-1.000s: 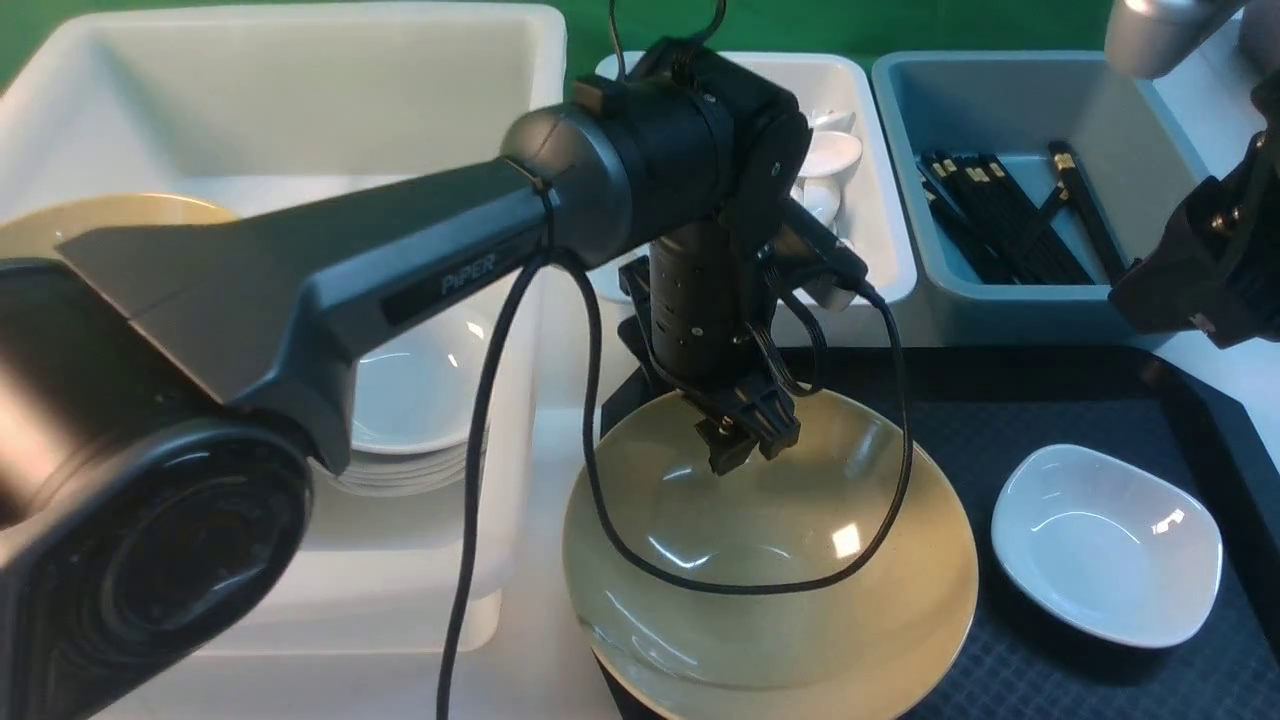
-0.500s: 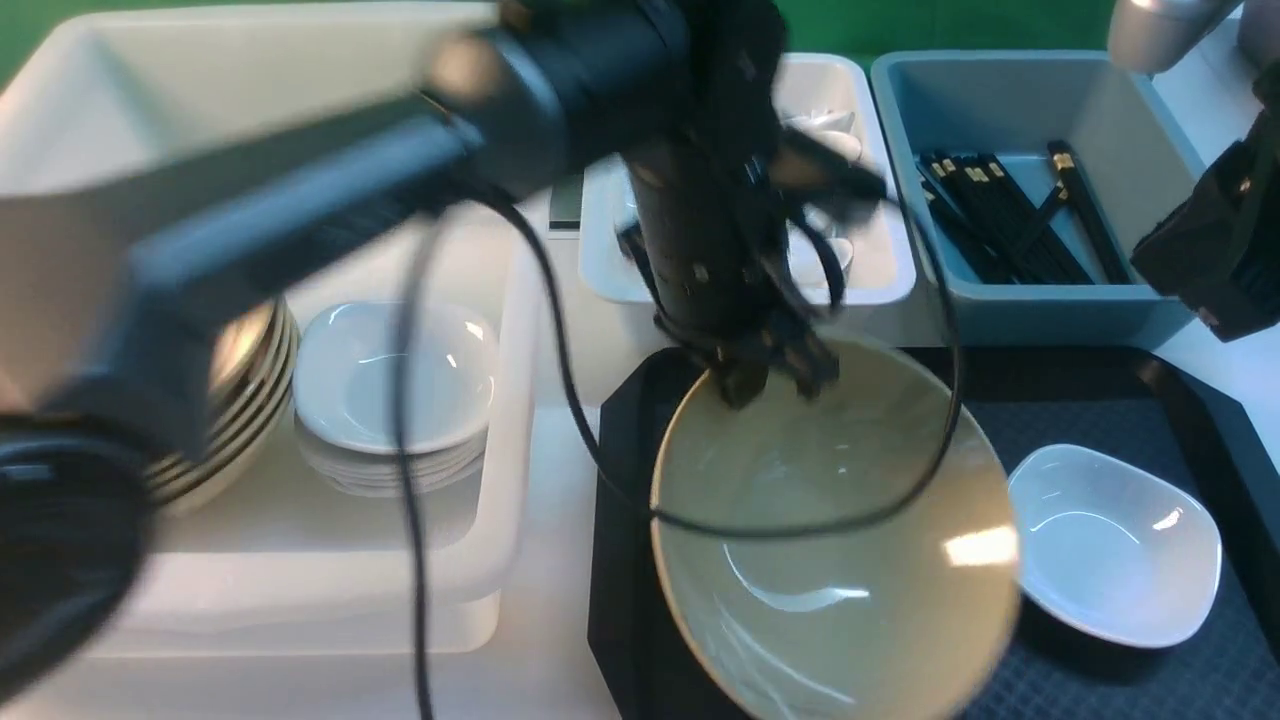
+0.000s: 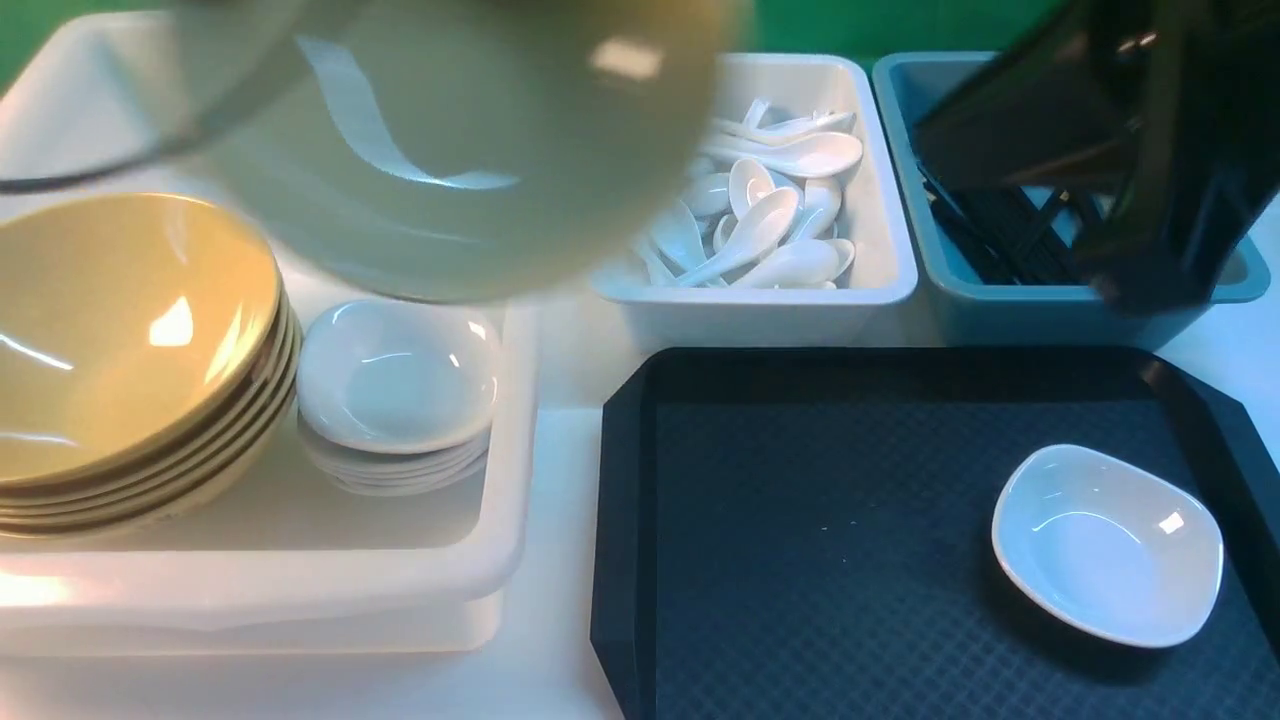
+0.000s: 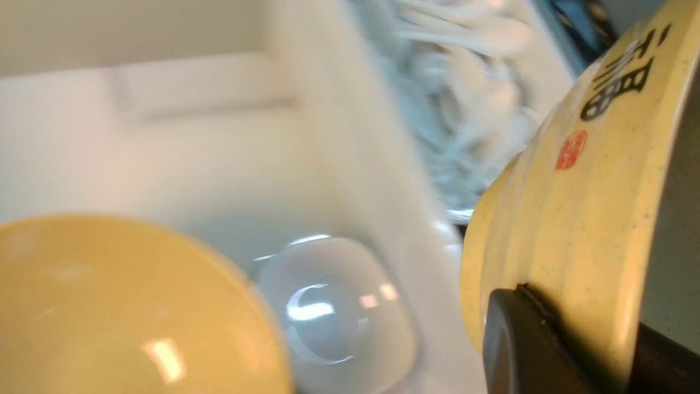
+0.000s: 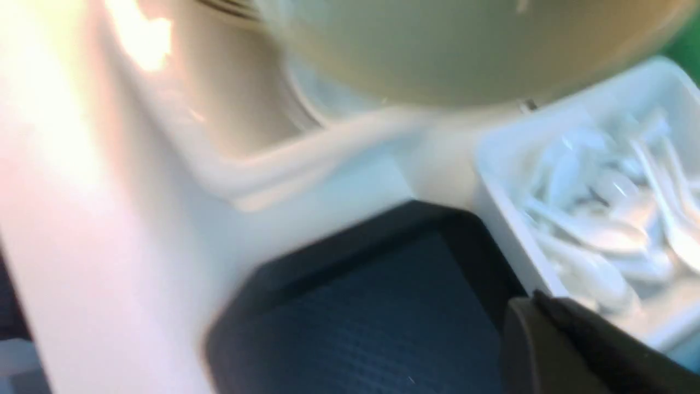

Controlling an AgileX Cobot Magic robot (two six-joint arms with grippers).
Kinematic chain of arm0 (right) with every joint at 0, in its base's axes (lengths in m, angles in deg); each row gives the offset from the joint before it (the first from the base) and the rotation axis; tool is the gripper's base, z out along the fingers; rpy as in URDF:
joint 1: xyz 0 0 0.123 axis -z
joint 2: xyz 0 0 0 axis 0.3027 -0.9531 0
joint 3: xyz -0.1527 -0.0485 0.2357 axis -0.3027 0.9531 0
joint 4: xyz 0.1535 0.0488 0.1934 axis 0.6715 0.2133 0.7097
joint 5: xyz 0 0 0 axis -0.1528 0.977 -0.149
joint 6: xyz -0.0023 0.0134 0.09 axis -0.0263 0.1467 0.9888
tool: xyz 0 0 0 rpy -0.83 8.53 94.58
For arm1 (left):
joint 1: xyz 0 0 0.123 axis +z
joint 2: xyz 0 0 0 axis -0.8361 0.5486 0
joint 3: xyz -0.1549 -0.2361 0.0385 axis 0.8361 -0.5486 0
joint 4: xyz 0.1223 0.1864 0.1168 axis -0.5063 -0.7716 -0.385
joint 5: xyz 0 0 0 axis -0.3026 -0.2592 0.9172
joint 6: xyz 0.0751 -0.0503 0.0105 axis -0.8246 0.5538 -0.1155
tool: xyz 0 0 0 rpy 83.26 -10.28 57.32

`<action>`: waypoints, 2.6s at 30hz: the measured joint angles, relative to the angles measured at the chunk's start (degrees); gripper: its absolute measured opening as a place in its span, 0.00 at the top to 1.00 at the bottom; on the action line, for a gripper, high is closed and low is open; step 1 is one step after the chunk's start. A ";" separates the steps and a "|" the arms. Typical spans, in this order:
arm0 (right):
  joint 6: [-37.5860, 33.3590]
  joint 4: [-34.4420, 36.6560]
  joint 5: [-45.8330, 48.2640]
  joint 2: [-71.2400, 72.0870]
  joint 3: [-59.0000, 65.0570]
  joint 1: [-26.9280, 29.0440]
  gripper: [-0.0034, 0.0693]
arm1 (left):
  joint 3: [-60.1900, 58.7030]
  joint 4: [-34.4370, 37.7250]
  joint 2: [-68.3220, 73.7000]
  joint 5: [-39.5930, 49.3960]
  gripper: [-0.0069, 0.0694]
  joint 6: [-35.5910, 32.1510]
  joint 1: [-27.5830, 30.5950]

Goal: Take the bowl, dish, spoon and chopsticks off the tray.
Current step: Use the left arm to put the noodle bowl into the large storage box on the left, then use the left arm to grab the plate

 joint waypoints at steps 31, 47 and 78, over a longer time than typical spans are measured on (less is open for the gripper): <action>-4.13 -1.23 -0.21 -0.79 -0.02 -2.37 0.91 | -34.93 -0.94 4.60 -21.28 0.56 -1.74 28.01; -1.26 -3.51 1.58 -0.33 -0.02 -2.37 0.90 | -24.60 -7.35 -9.69 -15.26 0.22 0.66 24.61; 22.95 -21.85 8.20 27.03 38.99 20.98 0.89 | 18.18 -12.40 55.38 -20.64 0.30 6.48 -59.73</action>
